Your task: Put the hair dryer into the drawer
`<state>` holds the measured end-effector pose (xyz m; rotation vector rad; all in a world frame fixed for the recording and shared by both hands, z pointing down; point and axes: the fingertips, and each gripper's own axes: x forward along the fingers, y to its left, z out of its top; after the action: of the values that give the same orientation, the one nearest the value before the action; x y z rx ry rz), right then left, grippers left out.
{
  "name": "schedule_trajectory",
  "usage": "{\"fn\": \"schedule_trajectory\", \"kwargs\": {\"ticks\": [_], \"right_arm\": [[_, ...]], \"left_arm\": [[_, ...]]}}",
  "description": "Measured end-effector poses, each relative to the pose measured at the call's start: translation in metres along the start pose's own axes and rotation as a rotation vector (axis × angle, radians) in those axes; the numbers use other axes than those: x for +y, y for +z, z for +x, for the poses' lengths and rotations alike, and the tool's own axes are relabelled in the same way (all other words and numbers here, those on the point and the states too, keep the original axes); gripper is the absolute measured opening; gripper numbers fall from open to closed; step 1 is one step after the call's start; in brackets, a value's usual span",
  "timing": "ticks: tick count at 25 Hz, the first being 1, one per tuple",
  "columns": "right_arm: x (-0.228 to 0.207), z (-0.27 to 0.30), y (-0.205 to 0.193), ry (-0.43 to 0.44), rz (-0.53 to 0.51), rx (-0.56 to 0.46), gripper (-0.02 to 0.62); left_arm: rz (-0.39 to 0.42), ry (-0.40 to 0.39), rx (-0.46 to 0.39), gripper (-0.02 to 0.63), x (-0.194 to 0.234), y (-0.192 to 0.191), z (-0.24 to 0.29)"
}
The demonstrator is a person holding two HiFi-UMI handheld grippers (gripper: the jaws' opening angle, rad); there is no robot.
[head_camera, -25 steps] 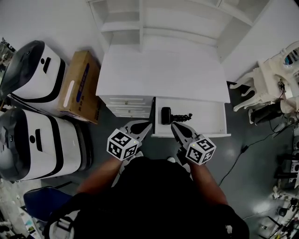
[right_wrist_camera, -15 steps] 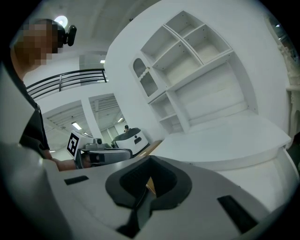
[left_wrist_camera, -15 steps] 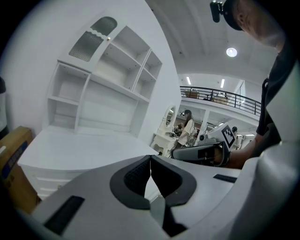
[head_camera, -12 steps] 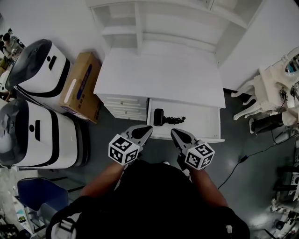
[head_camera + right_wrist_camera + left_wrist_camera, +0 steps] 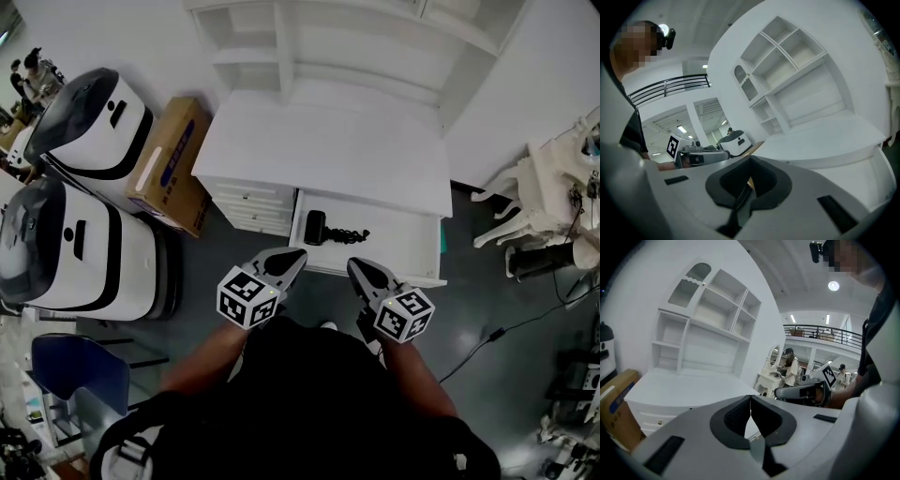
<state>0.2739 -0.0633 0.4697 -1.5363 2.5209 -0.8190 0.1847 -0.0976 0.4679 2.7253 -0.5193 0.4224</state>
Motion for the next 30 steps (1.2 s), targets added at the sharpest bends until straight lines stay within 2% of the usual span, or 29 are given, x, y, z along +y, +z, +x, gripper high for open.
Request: {"fn": "schedule_trajectory", "kwargs": {"ticks": [10,30], "right_arm": [[-0.001,-0.015,-0.014,0.037,0.000,0.027,0.025],[0.001,-0.023,-0.015,0.039,-0.033,0.027,0.025]], "left_arm": [[-0.016,0.050,-0.002,0.011,-0.019,-0.013,-0.002],[0.006,0.051,-0.007,0.011,-0.028,-0.007,0.003]]}}
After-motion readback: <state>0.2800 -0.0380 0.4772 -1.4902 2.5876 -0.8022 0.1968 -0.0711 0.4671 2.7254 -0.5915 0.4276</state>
